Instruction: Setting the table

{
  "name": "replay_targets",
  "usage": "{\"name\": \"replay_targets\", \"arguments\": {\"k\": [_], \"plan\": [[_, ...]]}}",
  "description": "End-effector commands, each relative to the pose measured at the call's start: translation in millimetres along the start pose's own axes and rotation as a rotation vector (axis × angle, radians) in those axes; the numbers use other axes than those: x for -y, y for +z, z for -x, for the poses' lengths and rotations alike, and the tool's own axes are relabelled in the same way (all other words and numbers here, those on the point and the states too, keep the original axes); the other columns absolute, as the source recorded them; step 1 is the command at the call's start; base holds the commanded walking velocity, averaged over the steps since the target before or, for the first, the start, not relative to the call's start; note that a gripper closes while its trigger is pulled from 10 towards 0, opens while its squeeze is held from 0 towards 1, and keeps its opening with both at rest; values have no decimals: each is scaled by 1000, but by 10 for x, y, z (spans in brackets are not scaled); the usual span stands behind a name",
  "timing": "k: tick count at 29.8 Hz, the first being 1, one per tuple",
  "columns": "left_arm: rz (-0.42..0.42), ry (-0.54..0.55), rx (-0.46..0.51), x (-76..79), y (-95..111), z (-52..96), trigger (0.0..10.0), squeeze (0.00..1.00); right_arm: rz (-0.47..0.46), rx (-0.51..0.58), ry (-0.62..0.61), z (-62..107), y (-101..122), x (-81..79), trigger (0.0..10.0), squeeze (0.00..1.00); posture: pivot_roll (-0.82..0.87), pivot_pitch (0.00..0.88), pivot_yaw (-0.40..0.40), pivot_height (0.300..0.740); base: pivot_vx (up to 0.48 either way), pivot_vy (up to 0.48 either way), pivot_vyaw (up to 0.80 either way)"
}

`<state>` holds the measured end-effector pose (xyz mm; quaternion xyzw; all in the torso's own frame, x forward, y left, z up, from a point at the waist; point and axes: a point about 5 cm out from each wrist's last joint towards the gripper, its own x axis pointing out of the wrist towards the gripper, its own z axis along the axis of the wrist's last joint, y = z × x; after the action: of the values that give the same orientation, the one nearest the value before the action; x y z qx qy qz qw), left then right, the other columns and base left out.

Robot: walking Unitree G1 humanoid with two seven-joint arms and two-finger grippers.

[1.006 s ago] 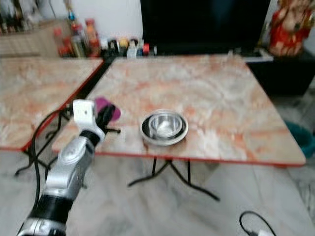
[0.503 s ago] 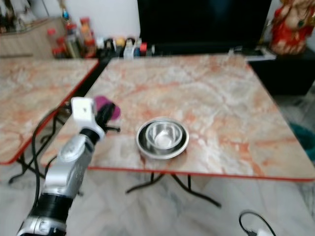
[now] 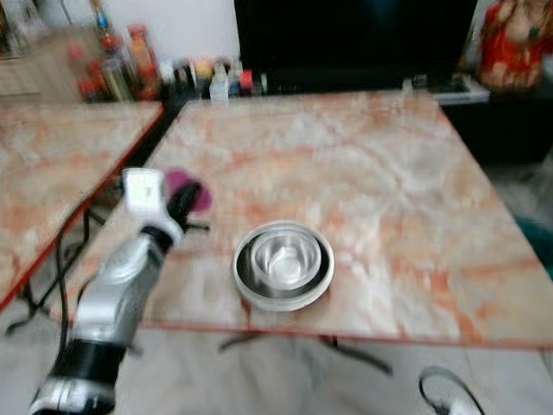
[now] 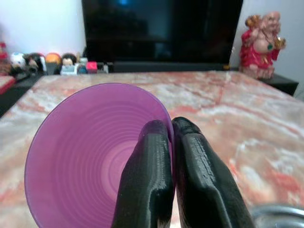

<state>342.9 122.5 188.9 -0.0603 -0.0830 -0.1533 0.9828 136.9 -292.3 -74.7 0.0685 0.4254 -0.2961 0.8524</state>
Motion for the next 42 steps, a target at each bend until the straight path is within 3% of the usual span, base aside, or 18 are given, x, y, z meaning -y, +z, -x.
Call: {"name": "replay_targets", "arguments": {"k": [1,10,15,19,21,24,26,35,42], "plan": [[-6,35,3,-131,43,28,10000,0,-10,-8,19,7,-30,-87,10000,0,13,81,41,740,300,0,0],[-47,-18,-33,-124,38,7,10000,0,-7,-12,20,8,-39,-90,10000,0,13,64,44,740,130,0,0],[-141,-133,-174,-88,-103,2,10000,0,-8,-13,21,8,-39,-95,10000,0,13,61,47,740,0,0,0],[-227,-170,-230,-106,-147,-20,10000,0,-9,-13,21,8,-38,-98,10000,0,13,62,47,740,0,0,0],[-229,-172,-231,-106,-146,-21,10000,0,-9,-13,21,8,-38,-98,10000,0,13,62,47,740,0,0,0],[-265,-289,-328,-52,-213,-70,10000,0,-9,-12,21,6,-31,-96,10000,0,13,76,47,740,0,0,0],[-260,-356,-346,1,-240,-87,10000,0,-10,-12,21,6,-29,-96,10000,0,11,79,47,740,0,0,0],[-167,-447,-344,178,-308,-219,10000,0,-9,-10,21,5,-22,-95,10000,0,12,88,47,740,0,0,0],[-232,-597,-359,306,-356,-220,10000,0,-11,-10,21,6,-25,-99,10000,0,8,95,59,740,0,0,0]]}}
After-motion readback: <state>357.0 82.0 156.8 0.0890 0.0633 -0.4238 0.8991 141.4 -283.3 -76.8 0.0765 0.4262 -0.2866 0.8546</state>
